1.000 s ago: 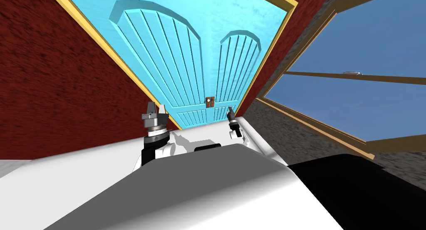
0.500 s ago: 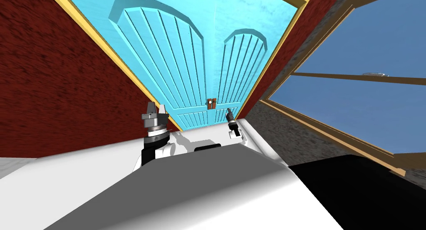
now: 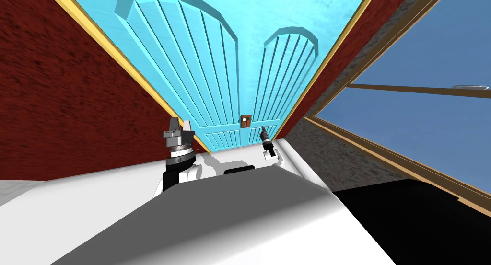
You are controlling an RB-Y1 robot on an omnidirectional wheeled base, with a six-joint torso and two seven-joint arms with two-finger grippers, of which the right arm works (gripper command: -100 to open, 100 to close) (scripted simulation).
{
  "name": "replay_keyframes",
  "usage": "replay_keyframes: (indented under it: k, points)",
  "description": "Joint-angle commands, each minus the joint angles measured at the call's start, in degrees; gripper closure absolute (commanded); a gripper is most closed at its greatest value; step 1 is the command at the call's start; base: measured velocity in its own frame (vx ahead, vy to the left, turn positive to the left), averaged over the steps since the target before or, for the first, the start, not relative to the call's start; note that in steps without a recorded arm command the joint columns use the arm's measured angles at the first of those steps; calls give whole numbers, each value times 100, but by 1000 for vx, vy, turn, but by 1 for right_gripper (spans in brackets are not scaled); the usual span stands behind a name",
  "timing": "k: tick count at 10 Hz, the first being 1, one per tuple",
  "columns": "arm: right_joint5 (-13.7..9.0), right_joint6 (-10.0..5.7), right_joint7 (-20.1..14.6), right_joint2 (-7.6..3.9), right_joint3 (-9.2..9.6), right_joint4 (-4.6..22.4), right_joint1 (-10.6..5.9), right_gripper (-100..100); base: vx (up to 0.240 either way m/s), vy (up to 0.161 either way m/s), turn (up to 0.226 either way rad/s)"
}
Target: Pull the door open
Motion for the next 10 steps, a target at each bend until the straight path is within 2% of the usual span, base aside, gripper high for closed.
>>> replay_keyframes:
  k: [1,7,9,10]
  points:
    - [58,11,-92,-6,-6,217,-70,-100,128,2,49]
    - [233,68,-368,-12,-23,897,-350,-100,148,11,53]
    - [280,81,-440,-6,-19,1071,-436,-100,179,12,52]
    - [263,73,-410,-9,-22,1014,-407,-100,65,4,14]
